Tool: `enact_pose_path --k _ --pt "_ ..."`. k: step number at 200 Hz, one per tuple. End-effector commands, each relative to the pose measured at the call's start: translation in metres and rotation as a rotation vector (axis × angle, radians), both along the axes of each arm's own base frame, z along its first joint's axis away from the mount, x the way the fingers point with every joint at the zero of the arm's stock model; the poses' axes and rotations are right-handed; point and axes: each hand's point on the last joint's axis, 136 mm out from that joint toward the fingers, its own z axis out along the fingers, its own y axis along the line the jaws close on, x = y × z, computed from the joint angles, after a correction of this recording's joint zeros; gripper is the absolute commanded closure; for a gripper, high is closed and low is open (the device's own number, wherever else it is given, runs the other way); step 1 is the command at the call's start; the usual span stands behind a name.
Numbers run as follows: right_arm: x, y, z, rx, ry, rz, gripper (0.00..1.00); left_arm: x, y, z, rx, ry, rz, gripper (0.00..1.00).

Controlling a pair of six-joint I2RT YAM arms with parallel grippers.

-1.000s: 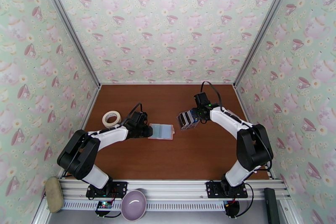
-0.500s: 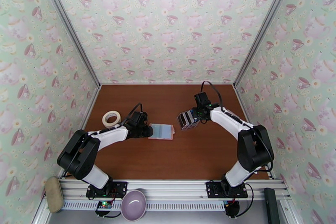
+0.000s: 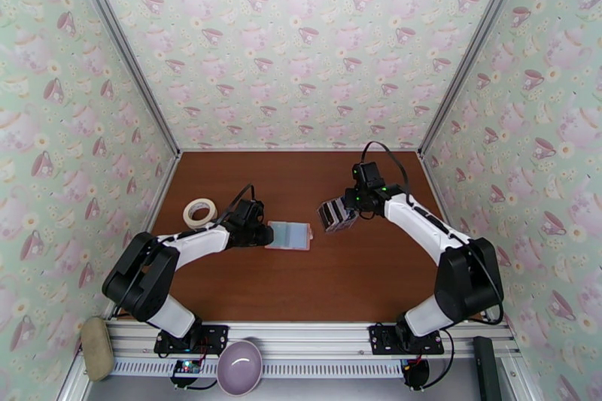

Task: Put the credit cards into the card holder

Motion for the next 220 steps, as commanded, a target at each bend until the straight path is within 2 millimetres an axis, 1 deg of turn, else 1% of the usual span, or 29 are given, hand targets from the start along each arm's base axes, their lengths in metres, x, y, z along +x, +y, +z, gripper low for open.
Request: enact_pose_path --k 1,29,42,87,126,142,178,198,220 --pt "-0.008 0.001 -0.003 0.026 0.027 0.007 0.96 0.009 -0.004 0.009 -0.020 -0.017 -0.008 0.62" --pt "-0.009 0.001 -0.006 0.023 0.033 0.005 0.97 0.009 -0.004 0.011 -0.023 -0.020 -0.008 0.62" --pt "-0.010 0.001 -0.004 0.028 0.027 0.005 0.97 0.009 -0.003 0.011 -0.022 -0.019 -0.008 0.62" --pt "-0.017 0.006 0.015 0.076 -0.001 0.019 0.98 0.010 -0.002 0.011 -0.024 -0.019 -0.003 0.62" --pt "-0.033 0.018 0.034 0.171 -0.017 0.049 0.99 0.013 0.001 0.017 -0.034 -0.030 0.007 0.62" --pt "-0.041 0.031 0.040 0.246 -0.017 0.072 0.99 0.014 0.002 0.020 -0.043 -0.033 0.010 0.62" --pt "-0.062 0.076 0.043 0.395 -0.010 0.144 0.98 0.017 0.000 0.027 -0.060 -0.043 0.007 0.62" --pt "-0.071 0.098 0.043 0.455 -0.008 0.169 0.99 0.017 -0.001 0.026 -0.063 -0.041 0.003 0.63" --pt "-0.079 0.118 0.040 0.507 -0.006 0.180 0.99 0.017 -0.003 0.023 -0.071 -0.034 -0.004 0.63"
